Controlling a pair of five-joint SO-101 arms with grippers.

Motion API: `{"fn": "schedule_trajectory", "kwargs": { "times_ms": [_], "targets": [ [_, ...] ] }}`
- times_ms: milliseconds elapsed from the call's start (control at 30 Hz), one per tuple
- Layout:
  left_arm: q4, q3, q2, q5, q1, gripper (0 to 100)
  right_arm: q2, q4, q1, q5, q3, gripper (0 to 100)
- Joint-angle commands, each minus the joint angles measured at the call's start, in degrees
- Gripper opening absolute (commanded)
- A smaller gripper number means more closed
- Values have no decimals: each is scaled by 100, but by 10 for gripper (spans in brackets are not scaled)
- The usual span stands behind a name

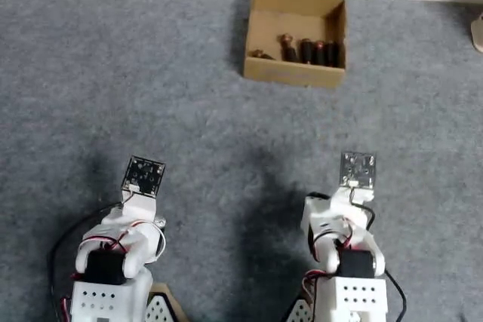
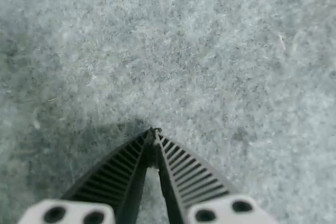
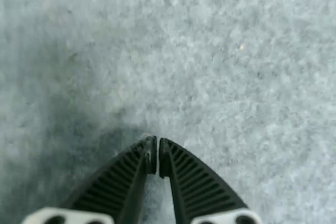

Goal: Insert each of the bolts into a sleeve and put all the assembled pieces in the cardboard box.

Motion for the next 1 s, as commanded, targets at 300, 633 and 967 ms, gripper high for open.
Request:
{"fn": "schedule_trajectory", "kwargs": {
  "times_ms": [300, 633, 967],
  "targets": [
    [35, 101, -31, -44, -22, 6, -857, 1209, 66, -35, 857, 5],
    [35, 101, -31, -44, -22, 6, -1323, 2000, 66, -35, 848, 5],
    [35, 101, -31, -44, -22, 6, -1323, 2000, 66, -35, 848, 5]
  ]
}}
